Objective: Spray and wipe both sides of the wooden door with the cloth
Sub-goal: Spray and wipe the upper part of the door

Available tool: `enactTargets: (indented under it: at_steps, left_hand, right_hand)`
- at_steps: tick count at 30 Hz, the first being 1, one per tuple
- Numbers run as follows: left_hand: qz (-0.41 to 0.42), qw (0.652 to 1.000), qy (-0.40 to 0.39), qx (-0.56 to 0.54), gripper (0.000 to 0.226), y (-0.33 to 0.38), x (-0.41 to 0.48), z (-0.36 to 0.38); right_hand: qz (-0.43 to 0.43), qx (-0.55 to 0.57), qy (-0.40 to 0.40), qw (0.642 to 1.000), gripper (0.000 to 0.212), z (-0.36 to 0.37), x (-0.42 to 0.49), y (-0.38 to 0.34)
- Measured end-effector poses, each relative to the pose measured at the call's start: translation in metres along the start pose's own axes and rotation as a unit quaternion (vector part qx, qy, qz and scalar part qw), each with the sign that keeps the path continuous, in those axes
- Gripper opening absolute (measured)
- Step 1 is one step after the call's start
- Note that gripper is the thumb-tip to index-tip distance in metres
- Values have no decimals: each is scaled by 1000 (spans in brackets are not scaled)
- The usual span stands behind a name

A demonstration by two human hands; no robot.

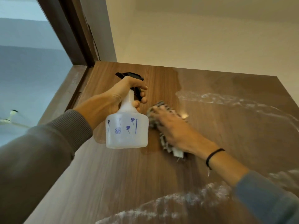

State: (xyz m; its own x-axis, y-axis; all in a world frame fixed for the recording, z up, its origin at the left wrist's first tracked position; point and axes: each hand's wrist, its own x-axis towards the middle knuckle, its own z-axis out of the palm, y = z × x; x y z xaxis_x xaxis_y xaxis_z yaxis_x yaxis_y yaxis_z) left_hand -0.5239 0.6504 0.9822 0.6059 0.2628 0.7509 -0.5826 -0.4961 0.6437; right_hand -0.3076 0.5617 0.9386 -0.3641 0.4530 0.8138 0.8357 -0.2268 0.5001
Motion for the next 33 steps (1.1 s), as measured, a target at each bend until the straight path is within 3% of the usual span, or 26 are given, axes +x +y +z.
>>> enactTargets:
  at_steps: [5,8,13,19,23,26,28,30,33]
  left_hand:
    - [17,1000,2,-2,20,3,-15,9]
    - [5,1000,-4,18,21,1,-13,18]
    - [0,1000,-13,2,18,-7,2,49]
    - [16,996,85,3,27,-11,32,87]
    - [36,995,85,-22,17,-16,41,91]
    - [50,996,51,-52,14,-21,44,89]
    - [59,996,36,-61,16,-24,49,89]
    - [70,995,31,-65,15,-25,54,91]
    - [82,995,30,-42,15,-30,62,90]
  right_hand:
    - [188,34,65,979,51,-41,-50,57]
    - [246,116,157,949,47,-63,-57,60]
    - [249,186,225,924,50,-88,-37,69]
    - [229,216,276,908,47,-106,-5,87]
    - [213,197,306,907,43,-102,25,98]
    - [183,124,269,938,38,-79,51,88]
    - [116,30,150,981,44,-52,64,76]
    - [49,-67,46,995,52,-31,71,75]
    - [37,-58,44,997,51,-44,80,107]
